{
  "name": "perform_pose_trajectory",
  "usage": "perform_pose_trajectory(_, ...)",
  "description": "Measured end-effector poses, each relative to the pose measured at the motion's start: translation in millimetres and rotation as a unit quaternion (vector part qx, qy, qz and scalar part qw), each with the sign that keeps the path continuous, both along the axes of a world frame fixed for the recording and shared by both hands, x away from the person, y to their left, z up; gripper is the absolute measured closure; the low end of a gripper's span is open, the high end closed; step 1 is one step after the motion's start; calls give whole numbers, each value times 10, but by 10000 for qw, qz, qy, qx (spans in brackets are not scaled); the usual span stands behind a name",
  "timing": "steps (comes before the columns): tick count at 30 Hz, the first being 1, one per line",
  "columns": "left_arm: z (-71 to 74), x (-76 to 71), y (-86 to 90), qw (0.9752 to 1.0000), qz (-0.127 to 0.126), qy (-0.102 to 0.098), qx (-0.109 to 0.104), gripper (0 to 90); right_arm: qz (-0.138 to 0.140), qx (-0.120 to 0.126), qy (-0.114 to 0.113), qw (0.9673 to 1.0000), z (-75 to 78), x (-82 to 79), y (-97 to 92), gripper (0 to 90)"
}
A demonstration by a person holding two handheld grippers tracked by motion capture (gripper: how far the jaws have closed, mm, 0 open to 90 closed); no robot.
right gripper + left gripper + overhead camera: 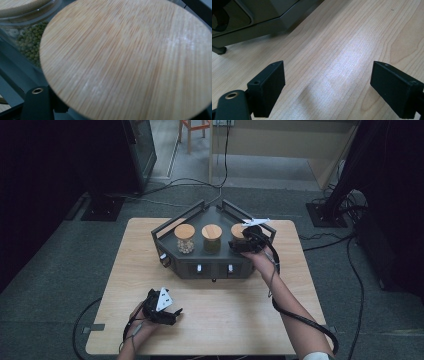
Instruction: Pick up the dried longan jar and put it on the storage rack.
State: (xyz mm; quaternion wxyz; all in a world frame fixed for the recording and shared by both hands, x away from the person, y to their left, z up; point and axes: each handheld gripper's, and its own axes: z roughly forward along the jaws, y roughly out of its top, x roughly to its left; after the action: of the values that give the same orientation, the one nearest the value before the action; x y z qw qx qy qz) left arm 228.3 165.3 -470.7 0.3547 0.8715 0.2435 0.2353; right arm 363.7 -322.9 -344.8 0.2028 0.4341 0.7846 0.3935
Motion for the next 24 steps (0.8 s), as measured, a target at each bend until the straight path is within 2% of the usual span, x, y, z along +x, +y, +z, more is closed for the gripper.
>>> perform_pose_trajectory(4,2,-4,6,10000,4,-2,-12,124,-17,45,30,10000,-10,4,-7,242)
perform_pose_trajectory(7,5,2,8,10000,-2,0,7,124,68,33,142,9999,-20,42,-11,182)
perform_pose_trajectory(11,-4,7,-7,10000,0,14,10,124,101,-82,64,9999,-60,-1,17,150)
perform_pose_trajectory(24,-3,2,-20,10000,-3,21,19,124,11,-8,-56,10000,-63,-156,-46,150)
